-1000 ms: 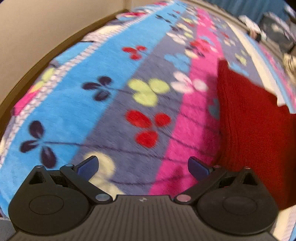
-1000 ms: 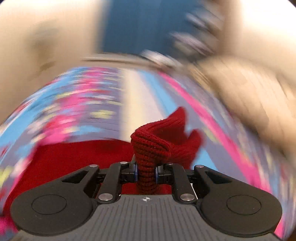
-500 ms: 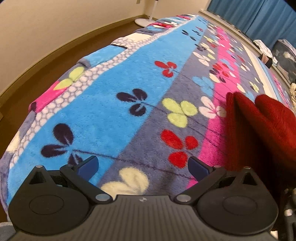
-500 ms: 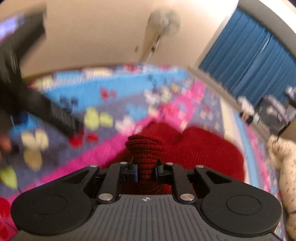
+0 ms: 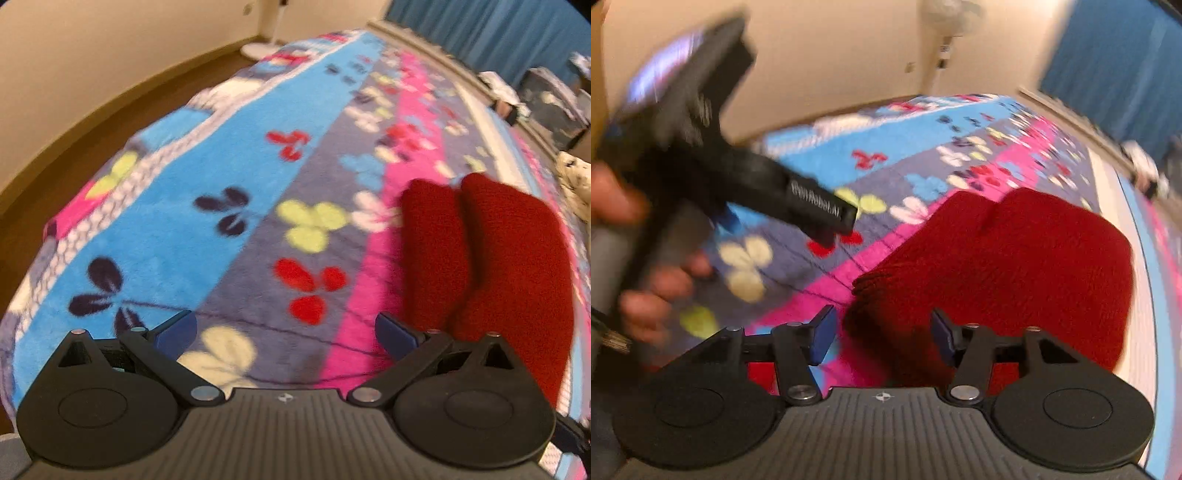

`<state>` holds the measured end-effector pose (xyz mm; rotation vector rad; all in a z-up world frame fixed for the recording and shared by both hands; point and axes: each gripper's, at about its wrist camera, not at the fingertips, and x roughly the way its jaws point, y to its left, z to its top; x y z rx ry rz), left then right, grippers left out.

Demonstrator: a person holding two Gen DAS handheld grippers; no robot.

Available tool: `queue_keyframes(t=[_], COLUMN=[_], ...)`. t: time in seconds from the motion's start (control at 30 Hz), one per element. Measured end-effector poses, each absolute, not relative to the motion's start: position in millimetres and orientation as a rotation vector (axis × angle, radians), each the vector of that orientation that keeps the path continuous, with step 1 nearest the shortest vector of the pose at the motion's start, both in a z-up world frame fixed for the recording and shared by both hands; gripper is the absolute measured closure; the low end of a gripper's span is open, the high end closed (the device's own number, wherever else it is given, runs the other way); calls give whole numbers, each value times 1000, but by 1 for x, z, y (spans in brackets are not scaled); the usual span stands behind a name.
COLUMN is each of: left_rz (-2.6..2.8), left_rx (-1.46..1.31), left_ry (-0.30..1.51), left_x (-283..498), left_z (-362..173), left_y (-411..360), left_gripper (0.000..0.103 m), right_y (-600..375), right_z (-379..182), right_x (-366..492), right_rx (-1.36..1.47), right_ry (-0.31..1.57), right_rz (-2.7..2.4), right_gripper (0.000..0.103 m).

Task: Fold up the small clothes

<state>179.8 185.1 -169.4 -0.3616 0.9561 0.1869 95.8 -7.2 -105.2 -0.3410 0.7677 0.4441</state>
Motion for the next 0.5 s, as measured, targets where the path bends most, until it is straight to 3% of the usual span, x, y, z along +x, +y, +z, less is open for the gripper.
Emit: queue_keyframes(t=[0.2,0.27,0.33,0.5], left_rz=[84,82,91,147], left_rx=[-267,-233,-203,-163], left_ry=[880,883,903,1005], left_x=[180,186,195,211], left_z=[-122,-116,-116,-137], left_y=[137,121,110,100], left_gripper=[0,0,0,0], right_y=[-77,-104,-134,-182], right_z=[-62,-52,-45,-50], right_x=[84,105,131,222], right_rx=[-267,-241,-204,-145], right_ry=[665,638,654,707], right_rz=[258,195,168,155], right_gripper=[46,55,74,78])
